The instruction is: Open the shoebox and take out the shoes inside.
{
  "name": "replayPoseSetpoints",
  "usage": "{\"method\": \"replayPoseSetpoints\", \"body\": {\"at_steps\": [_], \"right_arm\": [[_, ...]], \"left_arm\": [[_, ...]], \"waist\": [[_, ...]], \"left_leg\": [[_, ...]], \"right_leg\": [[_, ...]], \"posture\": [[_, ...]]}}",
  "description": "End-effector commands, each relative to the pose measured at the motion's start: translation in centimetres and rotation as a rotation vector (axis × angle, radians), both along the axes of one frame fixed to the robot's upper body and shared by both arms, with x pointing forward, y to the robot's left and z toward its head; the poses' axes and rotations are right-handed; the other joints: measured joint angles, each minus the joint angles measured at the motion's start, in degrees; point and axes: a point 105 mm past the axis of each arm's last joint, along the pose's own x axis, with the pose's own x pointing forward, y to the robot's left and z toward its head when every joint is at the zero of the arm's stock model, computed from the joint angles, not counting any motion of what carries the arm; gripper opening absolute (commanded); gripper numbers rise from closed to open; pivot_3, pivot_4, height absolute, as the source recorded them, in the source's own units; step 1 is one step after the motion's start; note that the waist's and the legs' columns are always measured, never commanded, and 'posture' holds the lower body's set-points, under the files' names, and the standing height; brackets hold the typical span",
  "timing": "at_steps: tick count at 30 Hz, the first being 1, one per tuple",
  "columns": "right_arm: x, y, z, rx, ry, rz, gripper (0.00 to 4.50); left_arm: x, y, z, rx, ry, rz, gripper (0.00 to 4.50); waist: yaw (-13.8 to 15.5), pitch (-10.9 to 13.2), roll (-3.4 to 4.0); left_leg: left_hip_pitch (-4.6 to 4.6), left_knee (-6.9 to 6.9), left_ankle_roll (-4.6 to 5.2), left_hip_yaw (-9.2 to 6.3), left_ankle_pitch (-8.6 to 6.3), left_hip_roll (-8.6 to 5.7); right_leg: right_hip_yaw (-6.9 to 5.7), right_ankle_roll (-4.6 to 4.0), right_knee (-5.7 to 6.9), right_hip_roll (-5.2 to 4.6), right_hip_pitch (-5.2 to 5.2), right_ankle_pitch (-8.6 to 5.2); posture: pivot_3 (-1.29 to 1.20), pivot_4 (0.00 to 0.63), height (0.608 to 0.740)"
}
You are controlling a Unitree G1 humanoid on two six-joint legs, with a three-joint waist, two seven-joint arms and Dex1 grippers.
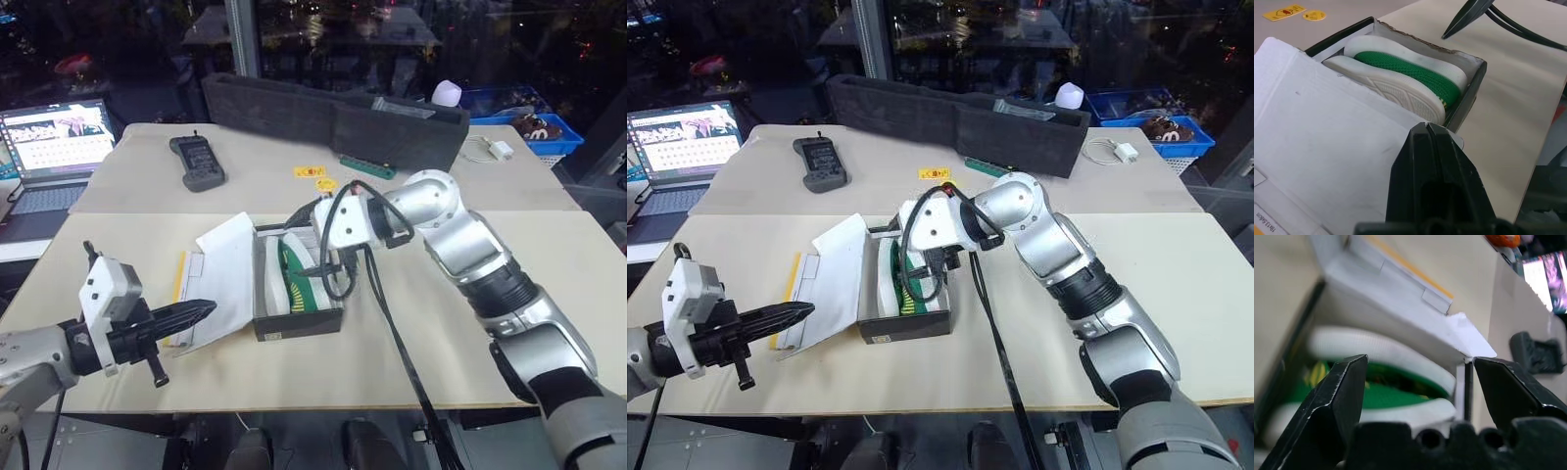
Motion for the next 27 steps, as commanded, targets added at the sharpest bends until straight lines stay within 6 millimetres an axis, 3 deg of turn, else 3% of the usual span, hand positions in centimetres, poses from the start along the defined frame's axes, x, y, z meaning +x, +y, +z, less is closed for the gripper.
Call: {"method": "replayPoseSetpoints", "body": {"at_steps": [1,6,17,27], "right_arm": [[0.5,0.1,1.1,-0.078,-0.181,0.094,4.17],[1.5,0.5,1.2,-0.174,-0.354,0.181,4.17],[1.5,0.9,-2.4,-0.384,-0.538,0.398,4.17],[1.8,1.1,-1.1,-0.401,-0.623,0.450,4.17]], "left_arm": [[-0.6,-0.9,0.8,-0.018,-0.001,-0.046,0.00],[-1.2,-1.1,0.7,-0.020,0.050,-0.079,0.00],[-1.5,-1.2,1.8,-0.045,0.060,-0.117,0.00],[-1.4,-1.5,1.7,-0.076,0.061,-0.110,0.00]], "waist": [[-0.06,0.00,0.01],[-0.21,0.01,0.01],[-0.05,0.02,0.04],[-0.12,0.02,0.03]], "left_leg": [[0.02,0.00,0.00,0.00,0.00,0.00],[0.04,-0.01,0.00,0.00,0.00,0.01],[0.03,-0.08,-0.03,-0.02,0.02,-0.01],[0.11,-0.08,-0.05,-0.03,0.03,0.00]], "right_leg": [[0.00,0.00,0.01,0.00,0.01,0.00],[0.00,-0.03,0.04,0.01,-0.01,0.01],[0.00,-0.23,0.05,0.00,-0.01,0.10],[0.01,-0.29,0.11,0.01,0.01,0.14]], "posture": [[0.00,0.150,0.715],[0.00,0.150,0.715],[0.00,0.150,0.715],[0.00,0.150,0.715]]}}
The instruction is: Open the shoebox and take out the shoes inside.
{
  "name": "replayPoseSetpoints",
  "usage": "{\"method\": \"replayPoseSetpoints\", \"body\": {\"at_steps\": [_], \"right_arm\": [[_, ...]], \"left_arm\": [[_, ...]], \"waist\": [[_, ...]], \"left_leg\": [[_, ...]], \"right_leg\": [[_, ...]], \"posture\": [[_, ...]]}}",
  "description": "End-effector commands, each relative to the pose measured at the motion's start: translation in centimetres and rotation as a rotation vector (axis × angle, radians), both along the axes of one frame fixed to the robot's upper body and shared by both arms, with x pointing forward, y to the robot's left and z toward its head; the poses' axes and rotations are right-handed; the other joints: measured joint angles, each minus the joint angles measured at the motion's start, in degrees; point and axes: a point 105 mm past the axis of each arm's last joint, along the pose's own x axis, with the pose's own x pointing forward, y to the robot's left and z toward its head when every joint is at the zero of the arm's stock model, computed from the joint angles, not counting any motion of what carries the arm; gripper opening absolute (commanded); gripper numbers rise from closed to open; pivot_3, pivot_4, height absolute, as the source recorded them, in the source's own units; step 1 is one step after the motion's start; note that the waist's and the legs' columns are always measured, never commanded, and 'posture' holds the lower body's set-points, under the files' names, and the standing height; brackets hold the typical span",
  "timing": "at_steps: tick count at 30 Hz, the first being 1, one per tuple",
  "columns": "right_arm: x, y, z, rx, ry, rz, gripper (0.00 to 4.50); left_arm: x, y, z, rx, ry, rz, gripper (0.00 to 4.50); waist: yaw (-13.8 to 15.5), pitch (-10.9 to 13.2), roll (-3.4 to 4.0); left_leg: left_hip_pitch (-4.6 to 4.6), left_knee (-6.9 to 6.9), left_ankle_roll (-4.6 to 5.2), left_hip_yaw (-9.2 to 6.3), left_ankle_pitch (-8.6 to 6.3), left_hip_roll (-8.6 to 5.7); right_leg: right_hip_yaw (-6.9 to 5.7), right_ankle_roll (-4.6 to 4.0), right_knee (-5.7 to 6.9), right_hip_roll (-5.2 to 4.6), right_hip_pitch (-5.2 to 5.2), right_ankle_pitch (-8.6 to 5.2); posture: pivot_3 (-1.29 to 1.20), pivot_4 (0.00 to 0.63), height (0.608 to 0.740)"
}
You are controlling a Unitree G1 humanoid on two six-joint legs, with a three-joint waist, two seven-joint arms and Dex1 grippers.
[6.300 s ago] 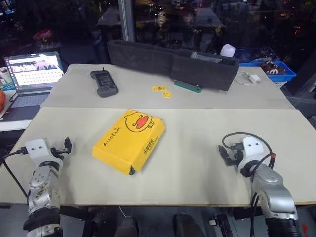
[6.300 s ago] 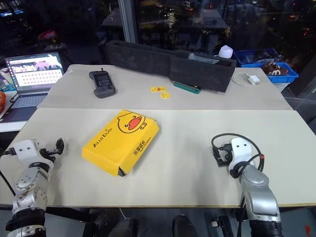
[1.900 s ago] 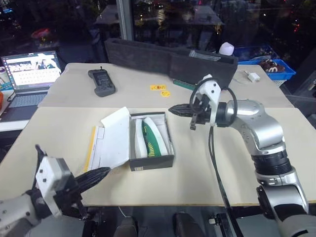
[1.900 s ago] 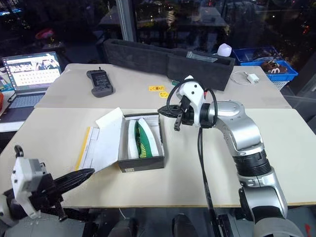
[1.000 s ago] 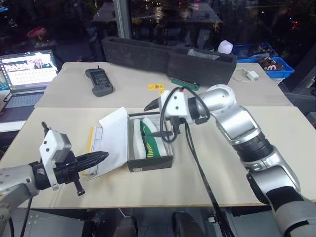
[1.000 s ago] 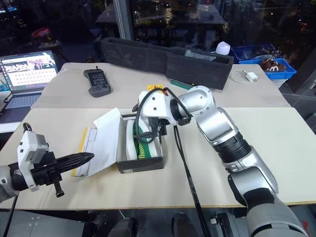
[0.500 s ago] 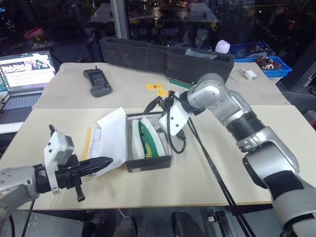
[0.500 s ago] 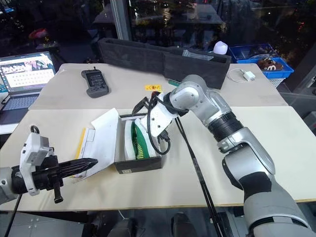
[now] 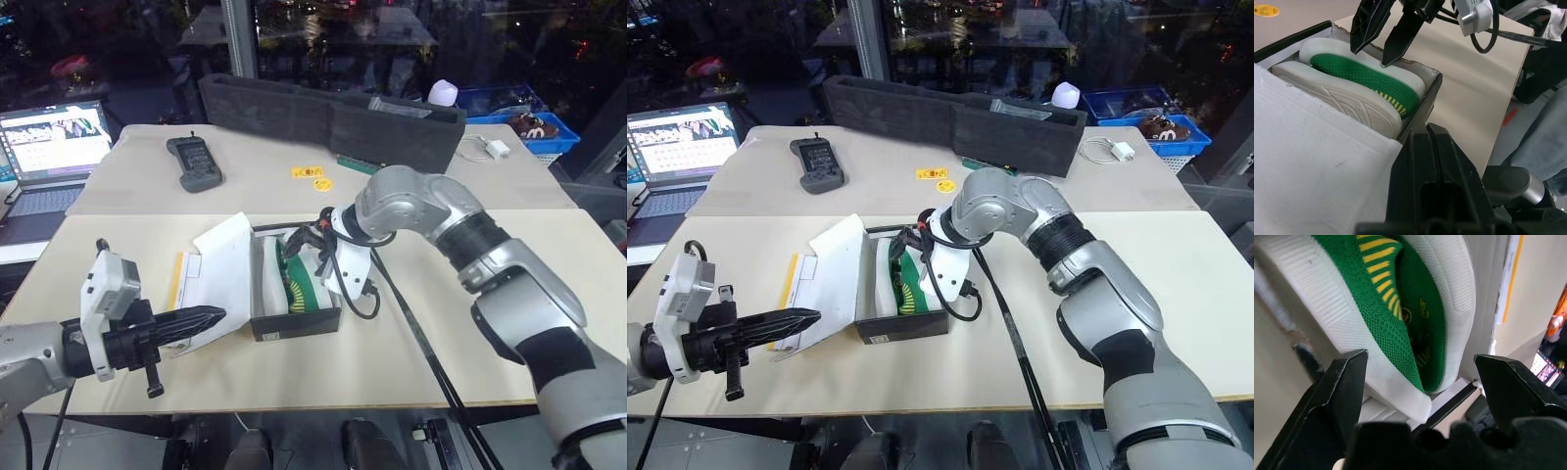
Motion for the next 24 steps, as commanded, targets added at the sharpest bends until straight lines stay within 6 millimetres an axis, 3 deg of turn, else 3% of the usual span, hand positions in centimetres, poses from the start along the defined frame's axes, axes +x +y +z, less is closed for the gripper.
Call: {"method": "replayPoseSetpoints", "body": {"at_steps": [1,8,13,18,23,24], "right_arm": [[0.1,0.5,1.9,0.033,-0.056,0.026,4.17],[0.9,0.3,1.3,0.033,-0.062,-0.005,4.17],[1.7,-1.0,-1.5,-0.025,-0.062,-0.031,4.17],[1.3,-1.8,-5.4,-0.087,-0.011,-0.021,4.17],[1.1,-1.3,-6.4,-0.077,0.003,-0.015,4.17],[1.1,-1.2,-6.5,-0.071,0.008,-0.016,3.93]], "left_arm": [[-0.1,-0.3,0.5,-0.007,-0.030,-0.001,0.00],[0.0,-0.4,0.5,-0.019,-0.030,0.004,0.00],[0.0,-0.4,0.5,-0.022,-0.031,0.005,0.00],[0.1,-0.5,0.5,-0.025,-0.036,0.008,0.00],[0.1,-0.7,0.4,-0.026,-0.035,0.005,0.00],[0.1,-0.7,0.4,-0.026,-0.036,0.005,0.00]], "waist": [[0.01,0.00,0.00],[0.04,0.00,0.00],[0.04,0.00,0.00],[0.16,-0.01,-0.02],[0.11,-0.05,-0.08],[0.10,-0.05,-0.08]], "left_leg": [[0.02,0.00,0.00,0.00,0.00,0.00],[0.02,0.00,0.00,-0.01,0.00,0.00],[0.04,0.01,-0.01,-0.01,0.00,-0.02],[0.15,0.02,-0.01,-0.05,0.01,-0.04],[0.53,0.03,-0.02,-0.08,0.01,-0.05],[0.67,0.03,-0.02,-0.08,0.01,-0.05]], "right_leg": [[0.00,-0.04,0.01,0.00,0.00,0.02],[0.00,-0.13,0.06,0.00,0.00,0.04],[0.00,-0.21,0.25,0.00,-0.04,-0.01],[0.00,-0.33,0.59,0.00,-0.05,-0.16],[0.00,-0.21,0.64,0.00,0.35,-0.34],[0.00,-0.04,0.62,0.00,0.51,-0.50]], "posture": [[0.00,0.150,0.715],[0.00,0.150,0.715],[0.00,0.150,0.715],[0.00,0.150,0.715],[0.00,0.150,0.715],[0.00,0.150,0.715]]}}
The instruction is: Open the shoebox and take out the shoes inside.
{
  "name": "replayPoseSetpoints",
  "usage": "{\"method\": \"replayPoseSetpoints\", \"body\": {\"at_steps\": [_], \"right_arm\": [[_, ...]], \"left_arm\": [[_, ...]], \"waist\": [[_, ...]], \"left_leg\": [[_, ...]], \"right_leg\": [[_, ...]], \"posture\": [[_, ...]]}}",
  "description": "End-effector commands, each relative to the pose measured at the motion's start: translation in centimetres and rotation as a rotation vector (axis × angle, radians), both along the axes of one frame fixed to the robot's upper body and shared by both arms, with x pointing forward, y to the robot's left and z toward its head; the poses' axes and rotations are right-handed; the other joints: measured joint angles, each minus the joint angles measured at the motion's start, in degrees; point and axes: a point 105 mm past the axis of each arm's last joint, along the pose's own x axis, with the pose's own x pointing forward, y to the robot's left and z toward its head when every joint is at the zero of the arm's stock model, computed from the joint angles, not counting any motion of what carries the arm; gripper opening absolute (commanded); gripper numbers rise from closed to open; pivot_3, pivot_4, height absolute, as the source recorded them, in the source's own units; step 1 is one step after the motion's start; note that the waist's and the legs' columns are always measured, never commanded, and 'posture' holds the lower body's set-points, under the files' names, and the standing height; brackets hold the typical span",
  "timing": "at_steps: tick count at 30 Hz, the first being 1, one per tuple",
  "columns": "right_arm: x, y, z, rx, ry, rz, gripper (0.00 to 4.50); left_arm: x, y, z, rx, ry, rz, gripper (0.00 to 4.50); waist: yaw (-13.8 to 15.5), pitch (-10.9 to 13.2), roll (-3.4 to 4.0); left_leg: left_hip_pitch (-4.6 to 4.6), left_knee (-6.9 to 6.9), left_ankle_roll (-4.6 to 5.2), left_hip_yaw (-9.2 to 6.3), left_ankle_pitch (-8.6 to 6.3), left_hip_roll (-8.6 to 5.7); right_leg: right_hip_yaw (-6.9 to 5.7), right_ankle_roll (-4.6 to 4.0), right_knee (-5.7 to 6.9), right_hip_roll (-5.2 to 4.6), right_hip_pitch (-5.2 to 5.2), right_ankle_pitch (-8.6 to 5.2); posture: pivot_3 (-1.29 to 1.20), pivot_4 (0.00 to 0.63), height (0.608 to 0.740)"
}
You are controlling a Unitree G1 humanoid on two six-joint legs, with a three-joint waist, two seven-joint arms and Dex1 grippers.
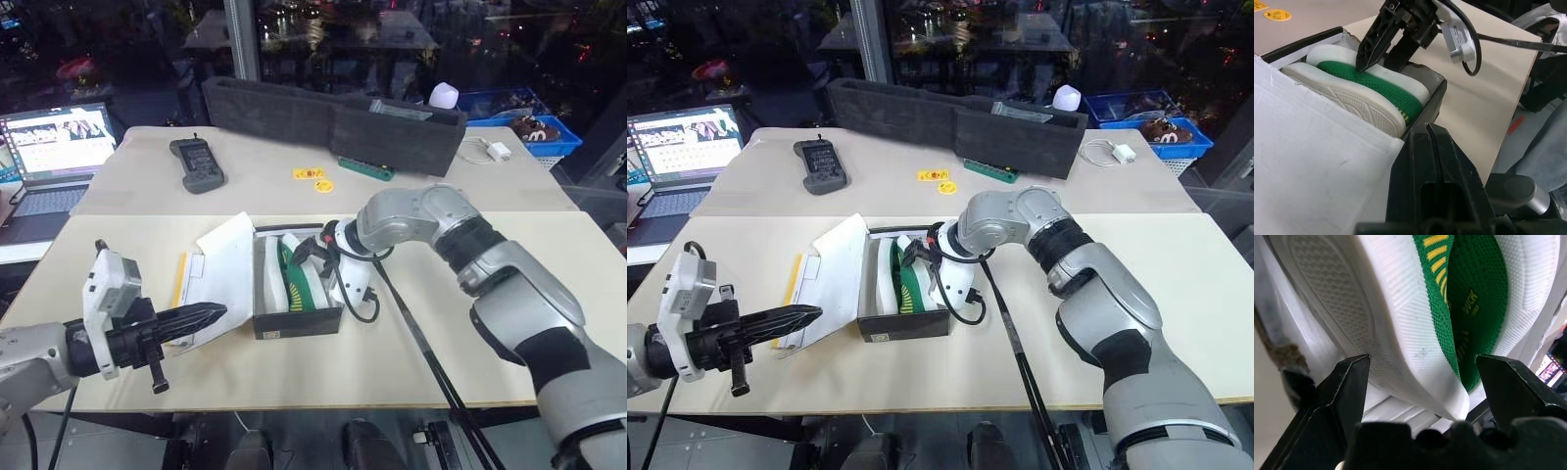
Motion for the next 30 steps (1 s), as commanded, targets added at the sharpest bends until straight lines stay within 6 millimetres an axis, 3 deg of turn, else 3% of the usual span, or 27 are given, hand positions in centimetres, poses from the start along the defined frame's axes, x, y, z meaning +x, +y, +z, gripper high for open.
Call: {"method": "replayPoseSetpoints", "body": {"at_steps": [1,5,6,13,16,20,25,30], "right_arm": [[-0.4,-0.2,-2.4,-0.045,0.045,0.001,3.78],[-0.4,0.1,-2.5,-0.042,0.037,0.007,2.57],[-0.4,0.1,-2.6,-0.043,0.036,0.008,2.07],[-0.2,0.3,-2.6,-0.030,0.026,-0.002,0.35],[-0.3,1.2,-1.7,0.043,0.038,-0.008,0.23],[-0.2,2.7,1.7,0.203,0.020,-0.001,0.23],[-0.4,2.4,4.9,0.303,-0.020,0.028,0.23],[-0.7,2.0,6.0,0.359,-0.013,0.038,0.23]], "left_arm": [[-0.2,-0.6,0.6,-0.012,-0.033,-0.024,0.00],[-0.1,-0.6,0.6,-0.013,-0.035,-0.021,0.00],[-0.1,-0.6,0.6,-0.012,-0.035,-0.021,0.00],[-0.1,-0.8,0.5,-0.016,-0.040,-0.023,0.00],[-0.1,-0.8,0.3,-0.015,-0.051,-0.021,0.00],[0.1,-0.6,0.5,-0.015,-0.081,-0.009,0.00],[0.3,-0.5,0.4,-0.017,-0.085,-0.008,0.00],[0.4,-0.6,0.3,-0.017,-0.084,-0.013,0.00]], "waist": [[-0.03,-0.02,-0.03],[-0.11,-0.03,-0.06],[-0.12,-0.04,-0.06],[-1.01,-0.10,-0.16],[-1.69,-0.10,-0.17],[-1.95,-0.10,-0.17],[-1.62,0.02,-0.14],[-1.49,0.06,-0.15]], "left_leg": [[0.15,0.00,0.00,0.00,0.00,0.00],[0.35,-0.02,0.00,0.00,-0.01,0.00],[0.36,-0.02,0.00,0.00,0.00,0.00],[0.50,-0.04,0.00,0.01,-0.01,0.02],[0.58,-0.05,0.00,0.01,0.00,0.02],[0.54,-0.13,0.00,0.01,0.00,0.02],[0.33,-0.23,0.01,-0.05,0.00,0.01],[0.21,-0.25,0.00,-0.04,-0.01,-0.02]], "right_leg": [[0.00,0.04,0.00,0.00,0.15,-0.09],[0.01,-0.26,0.08,0.00,0.27,-0.29],[0.01,-0.27,0.11,0.00,0.26,-0.29],[0.01,-0.25,0.18,0.01,0.31,-0.26],[0.03,-0.33,0.20,0.01,0.38,-0.30],[0.05,-0.21,0.20,0.02,0.29,-0.23],[0.05,-0.04,0.18,0.05,0.10,-0.13],[0.04,-0.05,0.07,0.01,0.08,-0.14]], "posture": [[0.00,0.150,0.715],[0.00,0.150,0.715],[0.00,0.150,0.715],[0.00,0.150,0.715],[0.00,0.150,0.715],[0.00,0.150,0.715],[0.00,0.150,0.715],[0.00,0.150,0.715]]}}
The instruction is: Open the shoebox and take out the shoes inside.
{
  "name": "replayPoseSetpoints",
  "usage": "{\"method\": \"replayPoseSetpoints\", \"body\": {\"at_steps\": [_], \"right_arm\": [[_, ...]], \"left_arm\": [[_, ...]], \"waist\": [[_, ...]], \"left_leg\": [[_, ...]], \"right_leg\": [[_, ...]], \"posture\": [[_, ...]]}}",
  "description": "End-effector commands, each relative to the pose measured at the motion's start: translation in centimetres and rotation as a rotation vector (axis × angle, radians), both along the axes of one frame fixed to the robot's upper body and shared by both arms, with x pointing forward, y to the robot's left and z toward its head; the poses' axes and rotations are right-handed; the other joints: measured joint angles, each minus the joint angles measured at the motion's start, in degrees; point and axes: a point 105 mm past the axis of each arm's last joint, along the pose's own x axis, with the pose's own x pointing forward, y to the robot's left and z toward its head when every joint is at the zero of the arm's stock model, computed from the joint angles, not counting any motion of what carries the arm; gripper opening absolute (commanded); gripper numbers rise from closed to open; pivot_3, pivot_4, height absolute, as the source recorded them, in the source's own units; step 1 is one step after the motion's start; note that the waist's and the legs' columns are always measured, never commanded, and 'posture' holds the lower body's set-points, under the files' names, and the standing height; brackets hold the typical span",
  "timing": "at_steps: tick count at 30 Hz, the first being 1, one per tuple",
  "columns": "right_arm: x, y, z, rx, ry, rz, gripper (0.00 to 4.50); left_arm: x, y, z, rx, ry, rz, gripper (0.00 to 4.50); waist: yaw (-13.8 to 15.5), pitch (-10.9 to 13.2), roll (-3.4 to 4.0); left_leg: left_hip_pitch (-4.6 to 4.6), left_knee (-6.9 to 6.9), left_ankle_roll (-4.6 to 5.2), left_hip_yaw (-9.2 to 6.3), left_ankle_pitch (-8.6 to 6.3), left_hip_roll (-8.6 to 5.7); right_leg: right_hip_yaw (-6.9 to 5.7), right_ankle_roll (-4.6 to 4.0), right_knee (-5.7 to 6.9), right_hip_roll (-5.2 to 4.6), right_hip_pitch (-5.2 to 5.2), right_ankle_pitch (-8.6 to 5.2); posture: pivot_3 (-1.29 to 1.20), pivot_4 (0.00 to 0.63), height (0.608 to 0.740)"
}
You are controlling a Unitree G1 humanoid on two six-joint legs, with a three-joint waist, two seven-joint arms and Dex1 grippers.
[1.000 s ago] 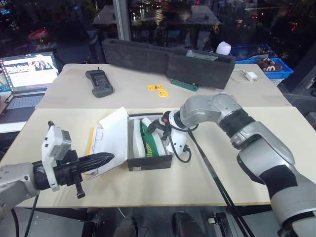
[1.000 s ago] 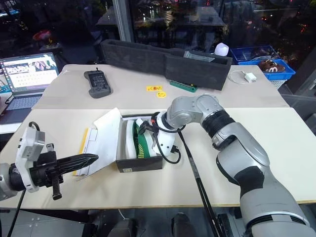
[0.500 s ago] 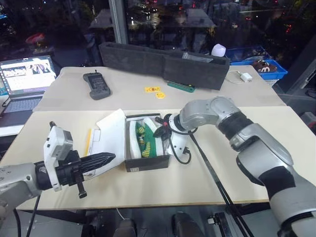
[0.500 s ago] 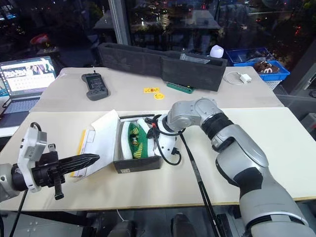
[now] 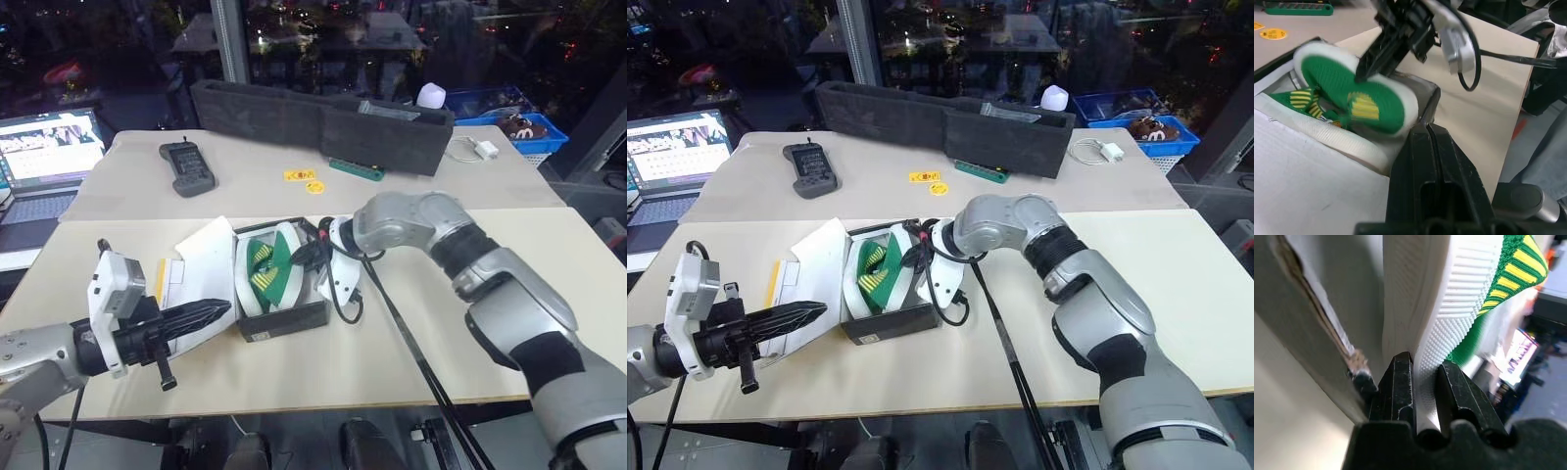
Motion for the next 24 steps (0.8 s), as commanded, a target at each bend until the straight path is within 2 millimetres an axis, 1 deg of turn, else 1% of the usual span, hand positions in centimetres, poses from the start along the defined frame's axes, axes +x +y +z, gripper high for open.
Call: {"method": "replayPoseSetpoints", "body": {"at_steps": [1,7,11,15,16,18,20,22,24], "right_arm": [[-0.6,0.3,3.4,0.124,-0.037,0.042,0.23],[-0.8,-0.6,3.8,0.197,0.024,0.024,0.23],[-0.9,-0.9,4.1,0.286,0.113,-0.011,0.23],[-0.9,-1.1,5.6,0.403,0.163,-0.042,0.23],[-0.8,-1.3,6.2,0.447,0.171,-0.054,0.23],[-0.3,-2.1,8.0,0.562,0.183,-0.103,0.23],[0.2,-3.1,9.2,0.629,0.170,-0.155,0.23],[1.2,-4.6,10.0,0.684,0.143,-0.237,0.23],[2.8,-7.0,10.2,0.749,0.117,-0.379,0.23]], "left_arm": [[0.1,-0.2,0.4,0.003,-0.030,-0.017,0.00],[0.2,-0.3,0.4,0.004,-0.026,-0.031,0.00],[0.3,-0.4,0.4,0.003,-0.026,-0.036,0.00],[0.3,-0.4,0.3,0.001,-0.024,-0.036,0.00],[0.3,-0.4,0.3,0.001,-0.024,-0.036,0.00],[0.2,-0.5,0.2,0.001,-0.021,-0.034,0.00],[0.2,-0.5,0.2,-0.001,-0.019,-0.033,0.00],[0.2,-0.5,0.2,-0.005,-0.021,-0.030,0.00],[0.4,-0.5,0.3,-0.017,-0.032,-0.018,0.00]], "waist": [[-0.01,0.01,0.00],[-0.03,0.03,-0.01],[-0.10,0.04,-0.01],[-0.06,0.07,-0.02],[-0.05,0.07,-0.02],[0.00,0.08,-0.02],[0.13,0.08,-0.01],[0.24,0.09,-0.02],[0.55,0.08,-0.02]], "left_leg": [[0.00,-0.01,0.00,0.00,0.00,0.00],[0.04,-0.02,0.00,-0.01,0.00,0.00],[0.05,-0.02,0.00,0.00,0.00,0.01],[0.03,-0.02,0.00,0.00,0.00,0.01],[0.03,-0.02,0.00,0.00,0.00,0.00],[0.03,-0.02,0.00,0.00,0.00,0.01],[0.03,-0.03,0.00,-0.01,0.00,0.01],[0.02,-0.02,0.00,0.00,0.00,0.00],[0.02,-0.02,0.00,0.01,0.00,0.00]], "right_leg": [[0.00,0.00,0.00,0.00,-0.01,0.00],[0.00,0.03,0.02,0.01,0.02,-0.03],[0.00,0.05,0.03,0.02,0.02,-0.03],[0.00,0.05,0.03,0.01,0.01,-0.03],[0.00,0.05,0.03,0.01,0.01,-0.03],[0.00,0.05,0.03,0.01,0.01,-0.03],[-0.01,0.04,0.03,0.01,0.01,-0.03],[0.00,0.06,0.01,0.00,0.01,-0.04],[0.00,0.08,-0.01,0.00,0.01,-0.06]], "posture": [[0.00,0.150,0.715],[0.00,0.150,0.715],[0.00,0.150,0.715],[0.00,0.150,0.715],[0.00,0.150,0.715],[0.00,0.150,0.715],[0.00,0.150,0.715],[0.00,0.150,0.715],[0.00,0.150,0.715]]}}
